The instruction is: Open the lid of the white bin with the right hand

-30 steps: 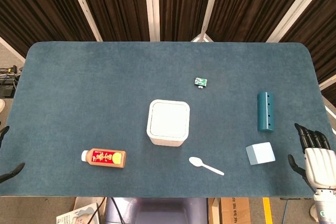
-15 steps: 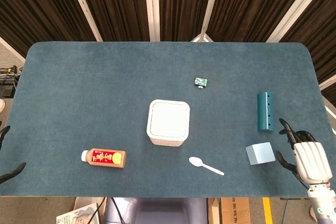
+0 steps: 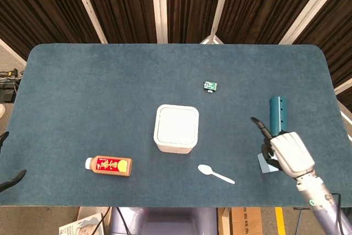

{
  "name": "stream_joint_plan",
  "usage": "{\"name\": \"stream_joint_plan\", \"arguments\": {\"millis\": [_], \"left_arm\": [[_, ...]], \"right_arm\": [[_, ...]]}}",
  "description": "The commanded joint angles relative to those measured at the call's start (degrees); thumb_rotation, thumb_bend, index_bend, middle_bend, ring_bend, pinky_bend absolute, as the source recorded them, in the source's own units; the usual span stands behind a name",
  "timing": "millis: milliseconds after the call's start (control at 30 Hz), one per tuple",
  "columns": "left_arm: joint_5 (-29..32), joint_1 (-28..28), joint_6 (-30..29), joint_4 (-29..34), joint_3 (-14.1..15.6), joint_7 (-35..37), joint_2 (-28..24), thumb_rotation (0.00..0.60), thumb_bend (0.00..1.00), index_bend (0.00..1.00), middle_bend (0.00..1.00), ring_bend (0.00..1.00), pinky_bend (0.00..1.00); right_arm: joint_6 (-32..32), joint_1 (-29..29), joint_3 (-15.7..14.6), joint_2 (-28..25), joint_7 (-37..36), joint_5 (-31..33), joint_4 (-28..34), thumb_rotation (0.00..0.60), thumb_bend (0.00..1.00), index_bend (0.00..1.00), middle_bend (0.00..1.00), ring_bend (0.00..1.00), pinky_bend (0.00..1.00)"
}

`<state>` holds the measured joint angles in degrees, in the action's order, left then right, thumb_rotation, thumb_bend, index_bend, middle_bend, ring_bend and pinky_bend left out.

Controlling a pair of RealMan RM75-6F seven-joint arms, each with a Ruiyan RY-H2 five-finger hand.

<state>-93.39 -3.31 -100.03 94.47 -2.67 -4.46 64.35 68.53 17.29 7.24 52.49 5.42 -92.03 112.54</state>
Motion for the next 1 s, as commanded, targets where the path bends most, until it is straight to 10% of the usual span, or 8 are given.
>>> {"name": "stream_joint_plan", "arguments": {"millis": [33, 1000], "left_arm": [[-0.26, -0.1, -0.71, -0.46, -0.35, 0.3, 0.49, 0.6, 0.0, 0.1, 0.0, 0.0, 0.0], [1.28, 0.41, 1.47, 0.23, -0.35, -0.91, 0.43, 0.6, 0.0, 0.1, 0.0, 0.0, 0.0]], "right_arm": [[-5.36, 3.79, -0.15, -0.63, -0.37, -1.06, 1.48, 0.6, 0.69, 0.06, 0.79, 0.86, 0.67], [-18.99, 15.82, 2.62, 2.93, 17.88, 14.0, 11.02, 0.6, 0.69, 0.06, 0.79, 0.86, 0.67]]}}
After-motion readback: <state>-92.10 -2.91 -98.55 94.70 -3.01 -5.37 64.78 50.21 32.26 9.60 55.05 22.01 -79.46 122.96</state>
